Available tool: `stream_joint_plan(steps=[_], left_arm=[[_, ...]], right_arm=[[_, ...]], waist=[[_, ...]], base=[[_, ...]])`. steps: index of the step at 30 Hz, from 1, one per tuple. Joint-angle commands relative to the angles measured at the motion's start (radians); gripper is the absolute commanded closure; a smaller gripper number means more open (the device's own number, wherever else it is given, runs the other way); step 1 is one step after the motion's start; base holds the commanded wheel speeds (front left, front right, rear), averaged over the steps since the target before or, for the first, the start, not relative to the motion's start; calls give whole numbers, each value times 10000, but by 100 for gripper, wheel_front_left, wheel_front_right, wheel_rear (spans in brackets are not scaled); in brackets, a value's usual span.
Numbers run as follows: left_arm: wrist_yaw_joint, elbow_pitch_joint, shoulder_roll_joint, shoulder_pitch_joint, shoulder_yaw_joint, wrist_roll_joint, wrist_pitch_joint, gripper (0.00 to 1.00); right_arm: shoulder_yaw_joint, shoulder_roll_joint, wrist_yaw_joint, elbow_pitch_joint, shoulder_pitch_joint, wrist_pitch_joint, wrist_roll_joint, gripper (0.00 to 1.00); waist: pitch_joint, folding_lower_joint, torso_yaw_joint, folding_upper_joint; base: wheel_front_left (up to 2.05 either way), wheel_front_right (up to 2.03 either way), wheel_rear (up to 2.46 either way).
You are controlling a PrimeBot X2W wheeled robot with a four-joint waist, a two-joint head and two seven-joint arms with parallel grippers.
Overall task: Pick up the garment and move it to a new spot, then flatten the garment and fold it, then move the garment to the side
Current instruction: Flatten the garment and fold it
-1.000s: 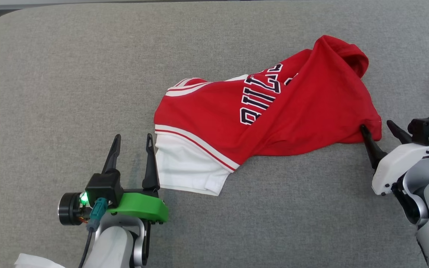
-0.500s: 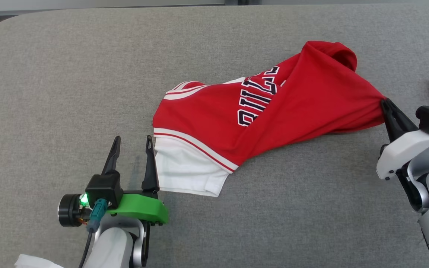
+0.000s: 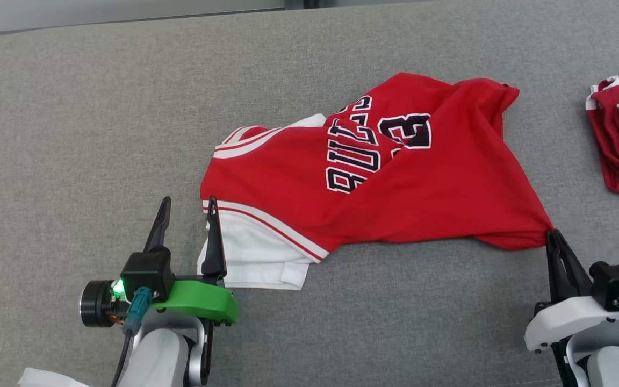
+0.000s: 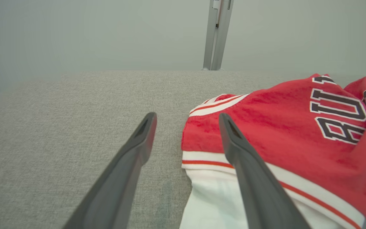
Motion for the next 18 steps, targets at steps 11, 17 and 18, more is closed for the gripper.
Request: stream_joint_plan(steps=[11,17,18], left_arm=[[-67,52,33,38,125,110,-2,0],[-45,44,33,128,191,101,-2,0],[-47,47,31,149,204,93,-2,0]], right_arm=[[-108,493,-10,429,845,-708,-506,100],[74,534,-10,600,1370,-776,-597,100],[117,529,-10,623,1389,-780,-561,100]], waist=[[-183,0,-86,-1],[-271,0,-153,-1],[-286,0,-173,-1]], base=[[0,0,0],[0,0,0],[0,0,0]])
